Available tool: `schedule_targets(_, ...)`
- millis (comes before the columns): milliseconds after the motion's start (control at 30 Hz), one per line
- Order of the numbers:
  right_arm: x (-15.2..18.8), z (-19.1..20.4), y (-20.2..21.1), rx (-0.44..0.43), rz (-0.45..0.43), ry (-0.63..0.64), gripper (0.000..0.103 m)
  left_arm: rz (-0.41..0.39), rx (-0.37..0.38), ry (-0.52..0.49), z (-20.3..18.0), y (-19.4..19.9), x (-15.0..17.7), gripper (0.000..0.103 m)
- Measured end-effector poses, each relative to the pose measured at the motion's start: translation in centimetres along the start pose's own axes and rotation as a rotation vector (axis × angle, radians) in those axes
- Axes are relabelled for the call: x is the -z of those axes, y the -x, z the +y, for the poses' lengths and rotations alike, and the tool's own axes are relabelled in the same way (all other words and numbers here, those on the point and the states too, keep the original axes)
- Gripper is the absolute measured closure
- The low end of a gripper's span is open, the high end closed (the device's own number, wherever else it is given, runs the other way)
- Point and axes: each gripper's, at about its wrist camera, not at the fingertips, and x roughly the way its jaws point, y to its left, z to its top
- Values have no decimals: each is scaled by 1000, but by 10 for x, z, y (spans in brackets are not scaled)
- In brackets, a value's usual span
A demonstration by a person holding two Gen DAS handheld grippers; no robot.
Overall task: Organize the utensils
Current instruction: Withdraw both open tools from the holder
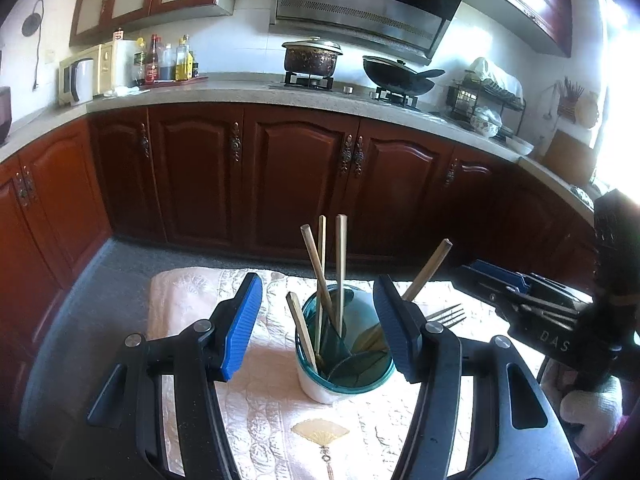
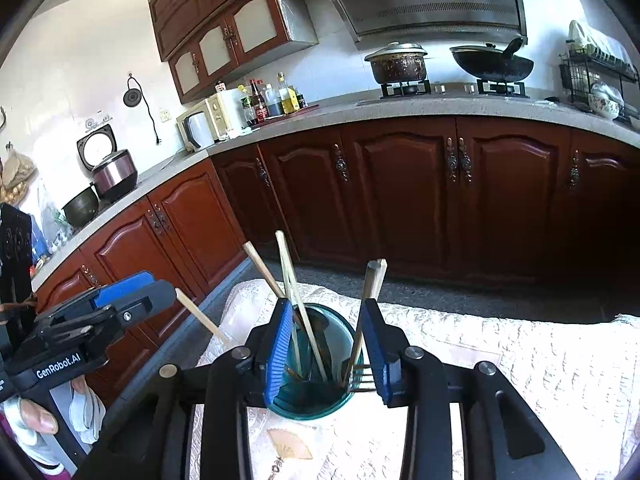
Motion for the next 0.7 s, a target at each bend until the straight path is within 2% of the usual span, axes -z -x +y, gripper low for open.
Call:
schedule_targets(267, 14, -3, 17, 9, -8, -30, 68, -5, -33, -24, -8, 8, 11, 45)
schedule_targets(333, 19, -4, 22, 19, -14, -30, 65, -2, -42, -24, -11, 10, 16, 45)
schedule_targets(700, 52, 9, 26, 112, 15, 26, 59, 71, -111, 10, -20, 2, 43, 45)
